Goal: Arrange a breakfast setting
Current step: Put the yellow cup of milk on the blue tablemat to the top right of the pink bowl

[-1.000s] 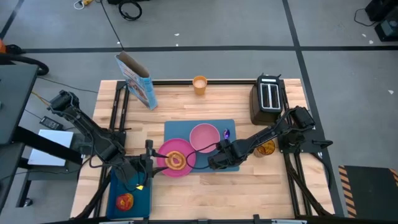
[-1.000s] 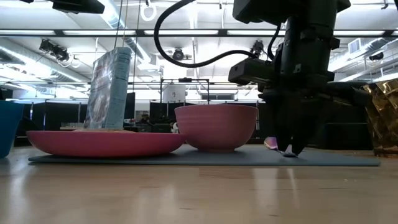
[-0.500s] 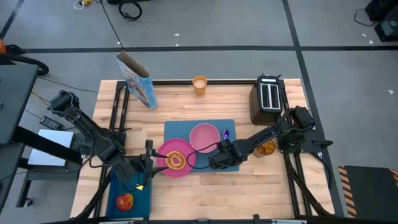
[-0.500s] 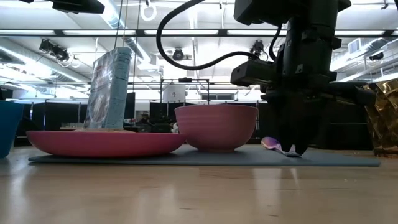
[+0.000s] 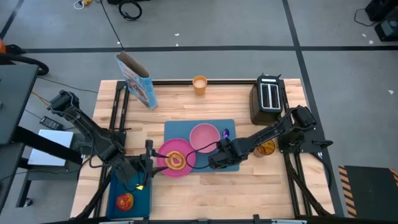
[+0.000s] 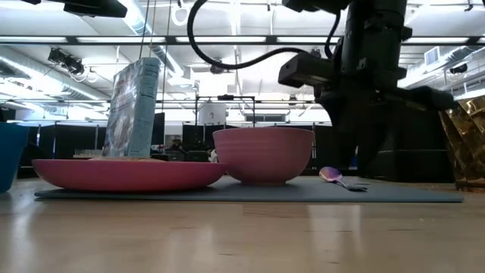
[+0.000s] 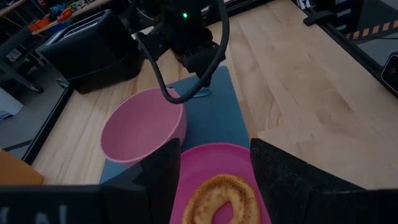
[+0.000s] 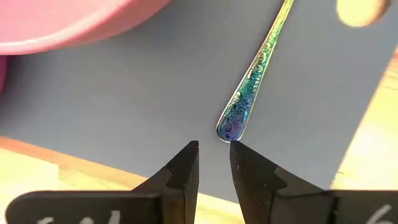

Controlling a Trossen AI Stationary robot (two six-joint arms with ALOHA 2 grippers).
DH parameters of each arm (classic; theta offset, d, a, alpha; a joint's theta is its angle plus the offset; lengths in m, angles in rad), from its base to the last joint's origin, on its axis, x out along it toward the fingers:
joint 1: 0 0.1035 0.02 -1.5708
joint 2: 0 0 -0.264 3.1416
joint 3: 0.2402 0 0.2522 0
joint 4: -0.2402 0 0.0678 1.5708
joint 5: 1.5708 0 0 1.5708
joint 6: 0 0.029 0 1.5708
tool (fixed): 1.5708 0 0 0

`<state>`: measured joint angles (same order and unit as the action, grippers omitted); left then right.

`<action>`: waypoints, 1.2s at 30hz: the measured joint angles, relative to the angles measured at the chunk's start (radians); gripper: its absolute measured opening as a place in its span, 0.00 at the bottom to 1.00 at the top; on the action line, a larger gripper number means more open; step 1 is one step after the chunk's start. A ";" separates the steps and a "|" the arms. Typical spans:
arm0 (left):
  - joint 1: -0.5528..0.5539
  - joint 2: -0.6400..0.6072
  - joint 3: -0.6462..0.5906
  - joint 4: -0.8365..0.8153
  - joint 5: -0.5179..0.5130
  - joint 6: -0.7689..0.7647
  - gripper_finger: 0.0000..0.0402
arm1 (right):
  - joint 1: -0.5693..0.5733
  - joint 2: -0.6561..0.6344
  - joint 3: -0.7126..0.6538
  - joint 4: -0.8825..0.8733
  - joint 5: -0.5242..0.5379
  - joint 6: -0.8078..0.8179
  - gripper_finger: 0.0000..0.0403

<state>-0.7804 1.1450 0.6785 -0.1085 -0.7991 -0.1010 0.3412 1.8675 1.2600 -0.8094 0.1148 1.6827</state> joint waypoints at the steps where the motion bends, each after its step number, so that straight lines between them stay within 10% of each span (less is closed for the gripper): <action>1: -0.003 0.000 0.000 0.000 0.000 -0.001 0.50 | 0.003 0.000 0.018 -0.027 0.003 -0.005 0.25; 11: -0.087 0.000 0.000 -0.002 0.000 -0.013 0.50 | 0.057 0.000 0.253 -0.289 0.009 -0.178 0.26; 19: -0.116 -0.001 0.009 -0.003 0.000 -0.078 0.50 | 0.050 0.000 0.378 -0.332 0.303 -0.563 0.34; 27: -0.026 -0.019 0.091 0.003 0.000 -0.072 0.50 | -0.107 0.000 0.382 -0.325 0.555 -0.963 0.62; 36: 0.057 -0.120 0.093 -0.089 0.000 -0.137 0.50 | -0.464 0.000 0.382 -0.114 0.463 -1.360 0.98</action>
<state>-0.7230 1.0250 0.7715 -0.1974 -0.7993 -0.2379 -0.1230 1.8679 1.6421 -0.9237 0.5780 0.3223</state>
